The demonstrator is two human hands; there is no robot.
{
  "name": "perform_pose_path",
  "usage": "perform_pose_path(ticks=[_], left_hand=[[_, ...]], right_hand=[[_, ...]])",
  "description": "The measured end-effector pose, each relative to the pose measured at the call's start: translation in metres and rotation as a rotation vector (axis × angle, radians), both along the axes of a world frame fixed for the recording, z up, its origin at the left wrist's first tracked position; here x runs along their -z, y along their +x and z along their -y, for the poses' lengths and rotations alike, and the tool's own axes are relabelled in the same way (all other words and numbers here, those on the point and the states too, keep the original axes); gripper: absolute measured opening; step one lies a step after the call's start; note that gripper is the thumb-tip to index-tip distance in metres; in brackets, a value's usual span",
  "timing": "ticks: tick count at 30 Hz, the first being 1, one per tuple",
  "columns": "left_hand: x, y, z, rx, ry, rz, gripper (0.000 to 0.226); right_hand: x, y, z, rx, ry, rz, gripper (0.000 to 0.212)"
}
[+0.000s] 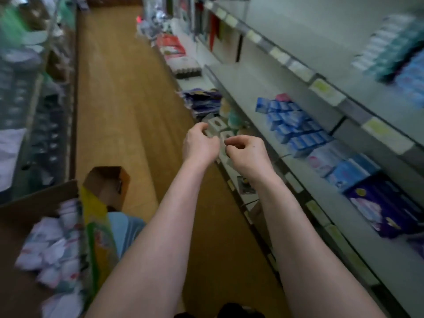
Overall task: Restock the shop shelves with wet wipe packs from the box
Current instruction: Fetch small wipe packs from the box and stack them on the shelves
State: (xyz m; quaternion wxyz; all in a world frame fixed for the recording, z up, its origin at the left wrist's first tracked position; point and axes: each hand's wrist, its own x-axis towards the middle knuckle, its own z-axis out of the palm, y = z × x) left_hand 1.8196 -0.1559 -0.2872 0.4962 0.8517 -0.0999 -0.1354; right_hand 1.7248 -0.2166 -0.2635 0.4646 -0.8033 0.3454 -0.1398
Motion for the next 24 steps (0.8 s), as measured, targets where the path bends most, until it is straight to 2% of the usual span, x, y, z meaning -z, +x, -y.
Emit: perform_pose_path(ticks=[9,15,19,24], left_hand=[[0.039,0.058,-0.210,-0.294,0.084,-0.090,0.042],[0.069,0.066,-0.336,-0.495,0.069,-0.185,0.040],[0.089,0.062,-0.391,-0.643,0.078,-0.255,0.037],[0.108,0.060,-0.435,-0.767,0.078,-0.341,0.046]], right_hand=[[0.033,0.084,-0.175,-0.262,0.068,-0.058,0.023],[0.065,0.124,-0.290,-0.493,0.160,-0.171,0.021],[0.086,0.139,-0.341,-0.652,0.177,-0.245,0.020],[0.119,0.157,-0.379,-0.782,0.152,-0.307,0.019]])
